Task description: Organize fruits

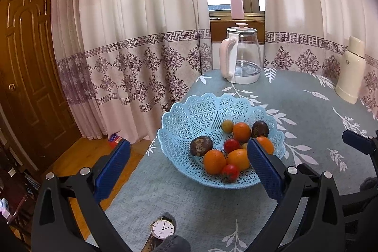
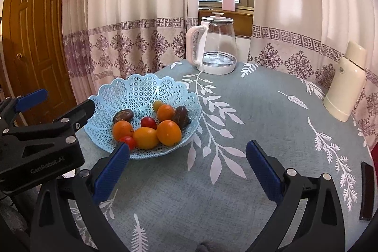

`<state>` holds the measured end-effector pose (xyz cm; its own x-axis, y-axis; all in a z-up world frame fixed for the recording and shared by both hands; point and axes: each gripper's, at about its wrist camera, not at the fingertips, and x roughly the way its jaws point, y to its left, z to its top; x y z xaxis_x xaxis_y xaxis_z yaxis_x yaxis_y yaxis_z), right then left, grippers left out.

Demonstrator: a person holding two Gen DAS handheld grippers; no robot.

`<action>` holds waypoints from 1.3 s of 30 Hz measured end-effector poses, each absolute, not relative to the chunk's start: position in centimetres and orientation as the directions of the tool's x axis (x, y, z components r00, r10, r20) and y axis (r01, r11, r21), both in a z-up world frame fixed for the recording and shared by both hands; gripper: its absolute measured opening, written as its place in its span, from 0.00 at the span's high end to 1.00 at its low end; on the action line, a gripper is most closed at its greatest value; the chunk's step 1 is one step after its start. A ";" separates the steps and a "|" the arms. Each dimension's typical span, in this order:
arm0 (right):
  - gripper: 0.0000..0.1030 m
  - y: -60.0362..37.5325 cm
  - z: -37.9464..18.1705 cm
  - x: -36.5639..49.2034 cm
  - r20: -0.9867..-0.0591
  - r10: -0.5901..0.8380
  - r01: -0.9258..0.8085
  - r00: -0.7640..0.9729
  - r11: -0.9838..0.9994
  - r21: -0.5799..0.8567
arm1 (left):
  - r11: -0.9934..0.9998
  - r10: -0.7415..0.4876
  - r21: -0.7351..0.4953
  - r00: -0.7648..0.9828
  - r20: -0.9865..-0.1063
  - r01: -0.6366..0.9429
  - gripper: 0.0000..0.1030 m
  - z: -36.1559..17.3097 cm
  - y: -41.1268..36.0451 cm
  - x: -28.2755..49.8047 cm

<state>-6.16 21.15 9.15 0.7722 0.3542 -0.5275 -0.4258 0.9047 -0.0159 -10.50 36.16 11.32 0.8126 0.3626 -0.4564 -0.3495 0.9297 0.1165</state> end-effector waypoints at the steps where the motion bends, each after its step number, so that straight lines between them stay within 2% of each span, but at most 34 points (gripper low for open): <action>1: 0.05 21.2 9.2 -6.3 -0.525 0.353 -0.428 0.774 0.904 -0.024 | 0.930 0.362 0.116 0.813 -0.457 -0.349 0.03 11.3 36.2 -10.6; 39: 0.05 22.4 8.5 -6.1 -0.557 0.343 -0.450 0.757 0.891 -0.063 | 0.922 0.383 0.148 0.797 -0.467 -0.357 0.03 10.1 36.7 -10.5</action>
<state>-6.12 22.36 8.46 0.7565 0.3426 -0.5570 -0.4501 0.8907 -0.0635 -10.50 36.75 10.14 0.7966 0.3834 -0.4674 -0.3571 0.9223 0.1478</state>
